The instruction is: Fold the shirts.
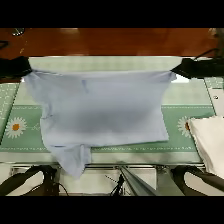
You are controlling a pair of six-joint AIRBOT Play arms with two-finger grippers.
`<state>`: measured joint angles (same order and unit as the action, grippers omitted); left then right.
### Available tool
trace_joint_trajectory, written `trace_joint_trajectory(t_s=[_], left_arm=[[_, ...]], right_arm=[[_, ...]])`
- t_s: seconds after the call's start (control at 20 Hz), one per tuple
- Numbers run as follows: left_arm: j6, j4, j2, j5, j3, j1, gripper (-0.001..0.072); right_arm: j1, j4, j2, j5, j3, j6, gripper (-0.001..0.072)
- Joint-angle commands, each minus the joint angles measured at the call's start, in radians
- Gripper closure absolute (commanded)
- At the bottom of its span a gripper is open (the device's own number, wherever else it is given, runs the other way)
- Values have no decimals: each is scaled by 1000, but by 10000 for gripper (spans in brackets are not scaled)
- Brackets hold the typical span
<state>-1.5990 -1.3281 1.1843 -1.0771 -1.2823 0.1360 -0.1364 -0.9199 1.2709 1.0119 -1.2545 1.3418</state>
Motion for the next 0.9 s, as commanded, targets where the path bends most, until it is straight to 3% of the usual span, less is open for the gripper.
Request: trace_joint_trajectory(t_s=[0.0, 0.15, 0.3, 0.5, 0.65, 0.85], left_arm=[[-41, 27, 244, 123, -36, -27, 684], [-94, 54, 365, 188, -112, -32, 685], [-94, 119, 435, 186, -143, -32, 684], [-78, 145, 448, 122, -145, -30, 684], [43, 142, 431, -13, -151, -8, 684], [82, 140, 432, -167, -90, 18, 684]], right_arm=[[31, 21, 367, -93, -215, 35, 689], [31, 21, 607, 45, -501, 83, 688], [31, 20, 746, 111, -677, 142, 688], [2, 29, 773, 183, -710, 152, 688], [-58, 51, 750, 313, -710, 118, 688], [-90, -7, 745, 473, -687, 84, 688]])
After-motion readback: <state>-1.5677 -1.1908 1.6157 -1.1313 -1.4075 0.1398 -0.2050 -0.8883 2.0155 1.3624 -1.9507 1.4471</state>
